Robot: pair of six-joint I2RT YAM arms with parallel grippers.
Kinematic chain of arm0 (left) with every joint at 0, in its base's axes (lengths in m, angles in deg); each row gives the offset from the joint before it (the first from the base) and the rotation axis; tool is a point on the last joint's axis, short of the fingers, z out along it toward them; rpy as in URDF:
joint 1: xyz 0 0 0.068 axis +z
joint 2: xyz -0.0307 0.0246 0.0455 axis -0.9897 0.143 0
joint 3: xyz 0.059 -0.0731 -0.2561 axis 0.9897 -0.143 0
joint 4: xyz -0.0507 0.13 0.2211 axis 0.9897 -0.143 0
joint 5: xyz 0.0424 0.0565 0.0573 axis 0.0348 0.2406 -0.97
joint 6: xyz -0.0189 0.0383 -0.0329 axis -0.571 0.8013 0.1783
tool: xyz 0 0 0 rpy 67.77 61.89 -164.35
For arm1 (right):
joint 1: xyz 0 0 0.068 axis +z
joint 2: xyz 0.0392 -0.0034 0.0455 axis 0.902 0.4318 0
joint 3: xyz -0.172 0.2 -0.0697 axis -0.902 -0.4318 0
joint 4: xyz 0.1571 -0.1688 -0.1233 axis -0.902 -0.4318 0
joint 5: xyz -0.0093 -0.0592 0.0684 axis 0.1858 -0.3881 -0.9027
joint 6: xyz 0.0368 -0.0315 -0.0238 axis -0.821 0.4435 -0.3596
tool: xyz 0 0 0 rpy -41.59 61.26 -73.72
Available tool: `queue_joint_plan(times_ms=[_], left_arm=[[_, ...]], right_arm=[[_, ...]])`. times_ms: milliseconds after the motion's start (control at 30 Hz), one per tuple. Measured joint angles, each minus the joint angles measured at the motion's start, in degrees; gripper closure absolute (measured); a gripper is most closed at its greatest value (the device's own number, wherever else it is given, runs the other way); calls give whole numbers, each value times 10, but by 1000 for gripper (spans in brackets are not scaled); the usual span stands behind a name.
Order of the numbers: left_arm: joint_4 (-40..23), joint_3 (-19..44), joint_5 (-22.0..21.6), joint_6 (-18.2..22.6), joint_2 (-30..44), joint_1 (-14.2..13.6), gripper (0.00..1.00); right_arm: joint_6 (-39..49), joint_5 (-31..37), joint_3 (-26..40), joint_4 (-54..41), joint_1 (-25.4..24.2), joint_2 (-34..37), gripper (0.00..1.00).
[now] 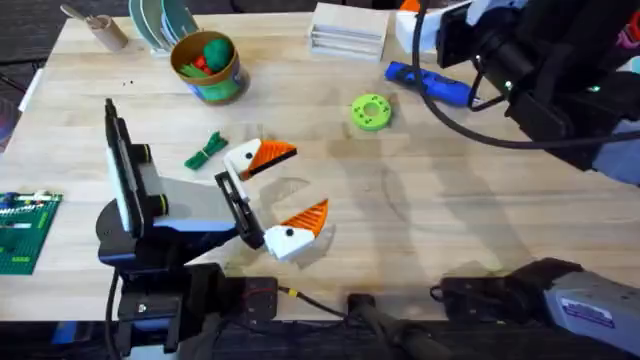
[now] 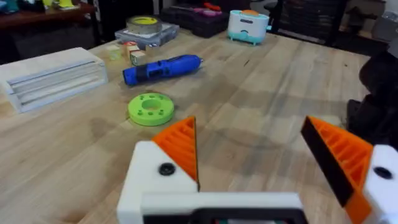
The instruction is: Pick up the gripper from the table and insert it into the empty holder that is missing its gripper. Then pick up a screw, insert it into the mounting hole, and use the screwdriver to tighten it. Finally, clean up the table by picking up the vegetable and placing it into the bucket.
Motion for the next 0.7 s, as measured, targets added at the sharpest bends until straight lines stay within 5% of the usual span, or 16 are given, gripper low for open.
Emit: queue_joint_plan(times_ms=[300,500,700], left_arm=[[-42,32,-108,-44,0,0,8],[-187,147,-220,-56,30,0,8],[-337,298,-331,-59,153,0,8]], right_arm=[[-25,-1,0,-9,12,0,8],[-29,-2,0,-9,12,0,7],[-31,-2,0,-9,12,0,10]])
